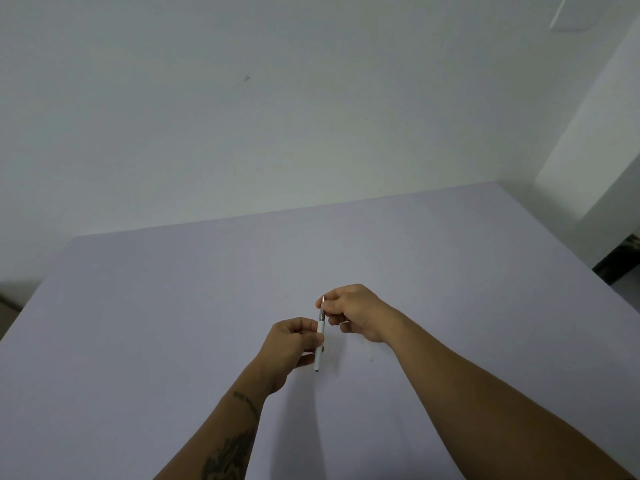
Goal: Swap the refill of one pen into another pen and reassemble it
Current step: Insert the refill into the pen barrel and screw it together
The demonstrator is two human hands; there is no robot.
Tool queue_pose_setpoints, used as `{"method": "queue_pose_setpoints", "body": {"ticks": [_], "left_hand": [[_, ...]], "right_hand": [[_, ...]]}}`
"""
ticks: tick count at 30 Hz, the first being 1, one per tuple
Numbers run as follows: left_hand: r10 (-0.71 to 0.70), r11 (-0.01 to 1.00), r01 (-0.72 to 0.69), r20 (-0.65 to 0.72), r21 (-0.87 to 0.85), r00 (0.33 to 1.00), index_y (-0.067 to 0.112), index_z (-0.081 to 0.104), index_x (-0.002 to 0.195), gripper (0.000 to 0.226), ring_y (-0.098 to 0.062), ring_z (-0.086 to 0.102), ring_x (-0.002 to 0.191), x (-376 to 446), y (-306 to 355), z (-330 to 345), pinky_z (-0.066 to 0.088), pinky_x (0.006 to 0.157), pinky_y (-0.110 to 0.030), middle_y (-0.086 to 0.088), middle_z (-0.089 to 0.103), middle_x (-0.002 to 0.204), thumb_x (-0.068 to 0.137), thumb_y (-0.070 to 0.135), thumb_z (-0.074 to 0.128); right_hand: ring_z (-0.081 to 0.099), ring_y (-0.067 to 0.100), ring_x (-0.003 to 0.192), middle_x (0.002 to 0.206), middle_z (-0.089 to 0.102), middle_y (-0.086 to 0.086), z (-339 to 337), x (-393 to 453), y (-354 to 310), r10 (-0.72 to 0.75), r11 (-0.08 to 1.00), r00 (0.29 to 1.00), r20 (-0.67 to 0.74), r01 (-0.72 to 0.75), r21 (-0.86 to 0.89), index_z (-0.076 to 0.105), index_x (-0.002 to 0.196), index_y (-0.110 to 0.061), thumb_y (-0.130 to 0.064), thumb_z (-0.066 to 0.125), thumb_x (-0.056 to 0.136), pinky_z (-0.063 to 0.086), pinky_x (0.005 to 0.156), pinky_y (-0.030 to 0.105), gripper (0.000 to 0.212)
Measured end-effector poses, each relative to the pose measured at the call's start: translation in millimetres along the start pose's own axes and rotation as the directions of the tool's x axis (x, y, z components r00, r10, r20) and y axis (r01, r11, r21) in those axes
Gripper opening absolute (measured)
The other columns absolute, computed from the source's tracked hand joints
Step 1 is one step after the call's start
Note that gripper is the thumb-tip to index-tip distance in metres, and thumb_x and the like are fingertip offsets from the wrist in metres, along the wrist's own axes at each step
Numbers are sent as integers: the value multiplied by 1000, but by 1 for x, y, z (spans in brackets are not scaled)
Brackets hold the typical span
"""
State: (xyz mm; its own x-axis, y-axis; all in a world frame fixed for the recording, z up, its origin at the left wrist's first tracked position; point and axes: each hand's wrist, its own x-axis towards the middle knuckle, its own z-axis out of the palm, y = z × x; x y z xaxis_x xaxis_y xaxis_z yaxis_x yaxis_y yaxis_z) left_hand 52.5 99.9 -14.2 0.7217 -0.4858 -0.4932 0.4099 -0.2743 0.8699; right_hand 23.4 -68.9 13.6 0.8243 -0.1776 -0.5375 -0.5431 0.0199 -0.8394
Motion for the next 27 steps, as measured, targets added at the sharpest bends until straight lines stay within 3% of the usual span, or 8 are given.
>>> {"method": "queue_pose_setpoints", "body": {"ticks": [5, 10, 18, 27], "left_hand": [[-6, 1000, 6, 4, 8, 1000, 6, 70, 86, 11, -19, 69, 70, -1, 0, 3, 57, 66, -31, -8, 69, 72, 81, -2, 66], [-10, 1000, 10, 4, 0, 1000, 5, 71, 88, 11, -20, 70, 72, 2, 1, 1, 58, 69, -32, -9, 70, 75, 81, -1, 66], [10, 999, -10, 0, 31, 1000, 5, 71, 89, 10, -19, 69, 69, 4, -1, 0, 58, 66, -30, -10, 68, 75, 82, -1, 66], [-14, 1000, 14, 9, -8, 1000, 6, 72, 87, 11, -20, 69, 70, 2, -3, -8, 57, 65, -29, -8, 70, 73, 82, -1, 66]], "right_hand": [[57, 17, 69, 82, 66, 7, 3, 0, 4, -9, 997, 999, -41, 6, -74, 64, 81, -13, -17, 67, 89, 43, 57, 26, 10], [59, 17, 72, 86, 69, 6, -3, -1, 3, -2, 1000, 1000, 12, 1, 31, 75, 99, -6, -14, 67, 91, 45, 59, 26, 14], [55, 17, 69, 86, 67, 10, 8, 3, 6, -31, 998, 996, -81, 26, -56, 64, 86, -10, -18, 69, 89, 43, 58, 27, 10], [60, 15, 71, 87, 70, 5, 3, 3, 4, 5, 998, 999, 45, -8, 66, 77, 95, -8, -11, 62, 94, 45, 60, 25, 15]]}}
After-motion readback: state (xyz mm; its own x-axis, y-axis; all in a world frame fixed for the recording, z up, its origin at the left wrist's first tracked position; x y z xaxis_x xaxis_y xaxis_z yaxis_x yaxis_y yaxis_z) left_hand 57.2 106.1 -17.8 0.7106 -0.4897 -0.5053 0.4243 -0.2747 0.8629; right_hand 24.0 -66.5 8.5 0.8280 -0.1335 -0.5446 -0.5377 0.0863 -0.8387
